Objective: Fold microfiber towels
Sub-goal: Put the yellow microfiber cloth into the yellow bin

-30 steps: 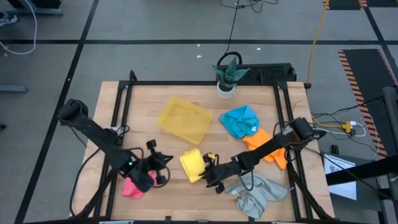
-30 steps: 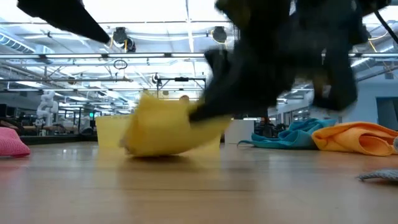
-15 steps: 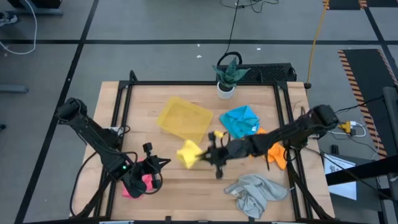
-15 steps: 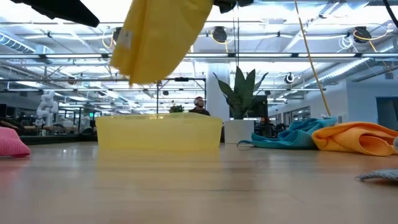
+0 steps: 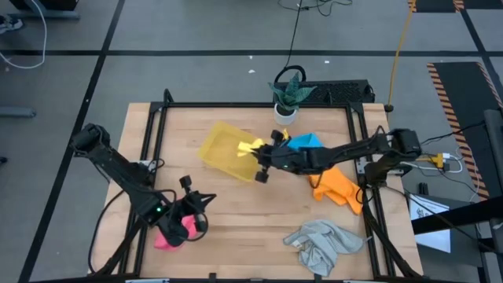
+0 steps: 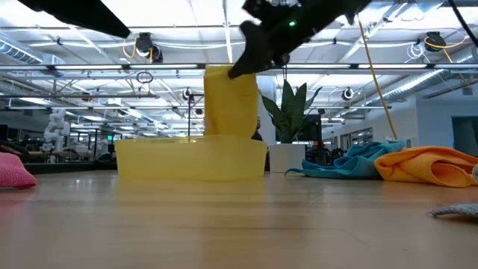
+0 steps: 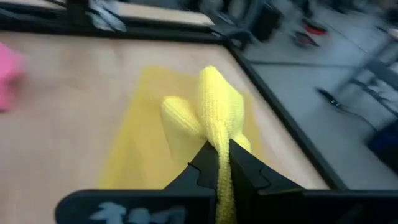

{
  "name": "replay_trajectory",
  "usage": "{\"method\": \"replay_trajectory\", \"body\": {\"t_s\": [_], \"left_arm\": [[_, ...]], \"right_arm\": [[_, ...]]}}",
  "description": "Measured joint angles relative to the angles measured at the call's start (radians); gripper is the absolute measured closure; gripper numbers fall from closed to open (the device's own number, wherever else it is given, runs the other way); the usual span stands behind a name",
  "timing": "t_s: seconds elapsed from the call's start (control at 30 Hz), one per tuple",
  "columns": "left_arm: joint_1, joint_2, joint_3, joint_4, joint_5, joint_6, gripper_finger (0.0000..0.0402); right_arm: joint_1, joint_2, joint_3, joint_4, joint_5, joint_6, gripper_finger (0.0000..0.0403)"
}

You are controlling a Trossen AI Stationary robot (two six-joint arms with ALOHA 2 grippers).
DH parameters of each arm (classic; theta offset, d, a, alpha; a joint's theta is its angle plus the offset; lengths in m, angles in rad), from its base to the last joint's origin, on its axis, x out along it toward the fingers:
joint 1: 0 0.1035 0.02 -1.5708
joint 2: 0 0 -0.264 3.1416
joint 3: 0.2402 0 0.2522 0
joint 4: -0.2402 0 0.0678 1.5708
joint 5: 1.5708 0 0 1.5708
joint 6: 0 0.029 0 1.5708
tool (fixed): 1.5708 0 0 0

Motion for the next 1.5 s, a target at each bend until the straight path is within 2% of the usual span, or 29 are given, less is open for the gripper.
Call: {"method": "replay_trajectory", "body": {"t_s": [0.17,0.37,0.57,0.7,0.83,1.03,1.17,1.33,1.5], "left_arm": [[0.034,0.000,0.000,-0.045,0.003,-0.033,0.0398],[0.034,0.000,0.000,-0.129,0.007,-0.130,0.0384],[0.019,0.000,-0.001,-0.148,-0.015,-0.156,0.0398],[0.010,0.001,-0.001,-0.147,-0.025,-0.158,0.0390],[0.009,0.001,-0.001,-0.146,-0.035,-0.159,0.0384],[0.009,0.001,-0.001,-0.149,-0.035,-0.167,0.0398],[0.009,0.001,-0.001,-0.149,-0.035,-0.171,0.0386],[0.009,0.001,-0.001,-0.149,-0.035,-0.176,0.0385],[0.009,0.001,-0.001,-0.149,-0.035,-0.176,0.0398]], "right_arm": [[-0.003,0.154,0.184,-0.192,0.220,0.009,0.0398],[-0.010,0.225,0.245,-0.241,0.251,0.111,0.0399],[-0.008,0.279,0.244,-0.217,0.223,0.198,0.0399],[-0.009,0.323,0.243,-0.185,0.229,0.235,0.0399],[-0.004,0.333,0.244,-0.143,0.202,0.258,0.0399],[0.026,0.334,0.244,-0.148,0.200,0.293,0.0399],[0.033,0.334,0.207,-0.121,0.103,0.346,0.0397],[0.004,0.335,0.146,-0.109,0.090,0.410,0.0390],[-0.050,0.335,0.126,-0.110,-0.089,0.438,0.0388]]}}
